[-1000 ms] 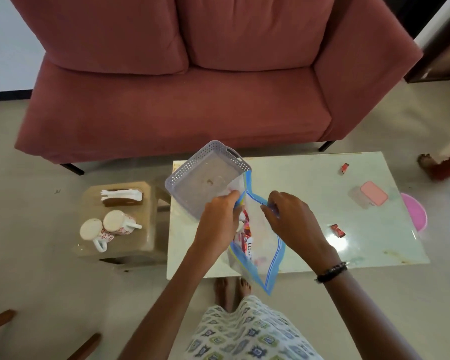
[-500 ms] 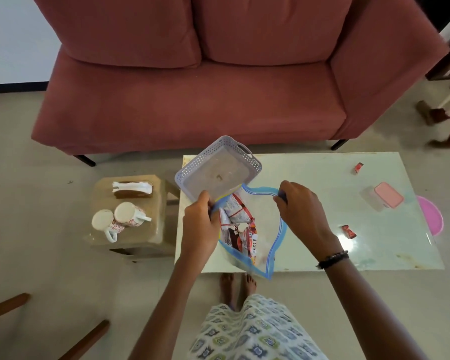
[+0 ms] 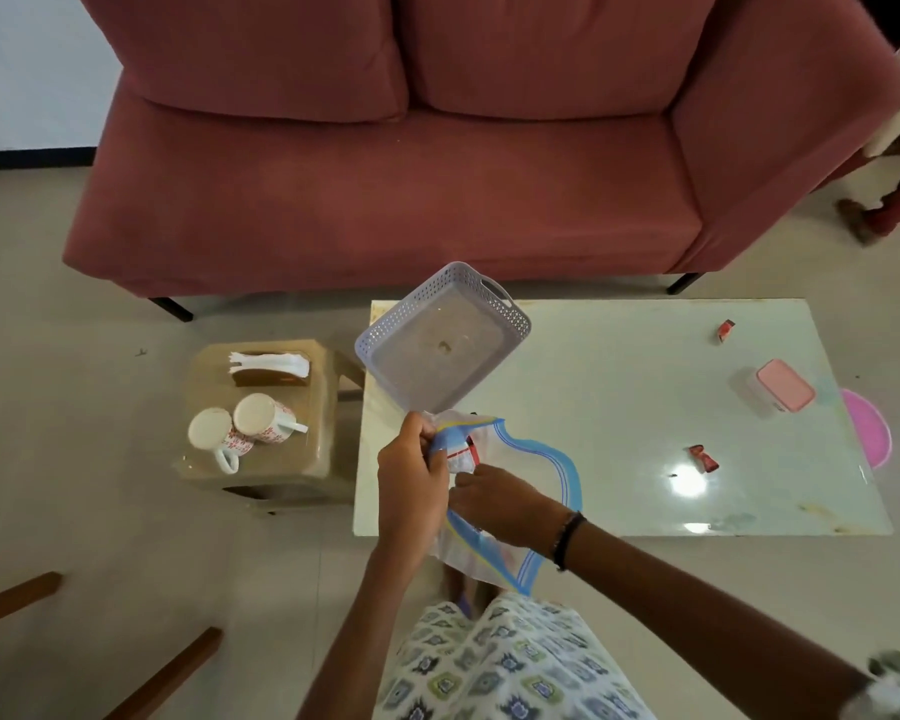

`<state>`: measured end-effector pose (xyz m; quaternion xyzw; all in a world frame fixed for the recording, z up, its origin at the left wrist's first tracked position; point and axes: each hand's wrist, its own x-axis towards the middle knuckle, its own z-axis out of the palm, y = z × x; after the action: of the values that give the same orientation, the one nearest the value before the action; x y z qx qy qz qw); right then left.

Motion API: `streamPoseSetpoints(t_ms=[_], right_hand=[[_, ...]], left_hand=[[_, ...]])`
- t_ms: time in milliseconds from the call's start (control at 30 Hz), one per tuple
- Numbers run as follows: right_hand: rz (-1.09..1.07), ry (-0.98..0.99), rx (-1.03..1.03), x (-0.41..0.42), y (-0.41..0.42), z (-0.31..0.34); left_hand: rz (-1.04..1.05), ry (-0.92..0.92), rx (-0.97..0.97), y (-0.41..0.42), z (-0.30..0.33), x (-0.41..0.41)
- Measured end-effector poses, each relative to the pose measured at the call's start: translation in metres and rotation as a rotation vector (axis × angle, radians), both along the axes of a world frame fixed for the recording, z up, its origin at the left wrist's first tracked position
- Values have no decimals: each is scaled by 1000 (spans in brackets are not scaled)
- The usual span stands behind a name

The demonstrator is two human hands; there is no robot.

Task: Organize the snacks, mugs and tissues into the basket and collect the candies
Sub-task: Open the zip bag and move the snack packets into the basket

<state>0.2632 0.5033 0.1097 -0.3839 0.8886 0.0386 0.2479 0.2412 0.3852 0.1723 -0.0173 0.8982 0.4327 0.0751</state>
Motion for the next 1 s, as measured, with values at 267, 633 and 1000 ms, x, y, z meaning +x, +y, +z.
streamPoseSetpoints(t_ms=[267,633,1000], right_hand=[[-67,64,68,-1,-11,-26],[-551,236,-425,-6,13,28],[-1191,107,-854,-61,35,62]], left_hand=[[61,-33,24,-15,-15,3],[204,-65,51,-32,-35,-12],[405,-163,157,-27,-48,-56]])
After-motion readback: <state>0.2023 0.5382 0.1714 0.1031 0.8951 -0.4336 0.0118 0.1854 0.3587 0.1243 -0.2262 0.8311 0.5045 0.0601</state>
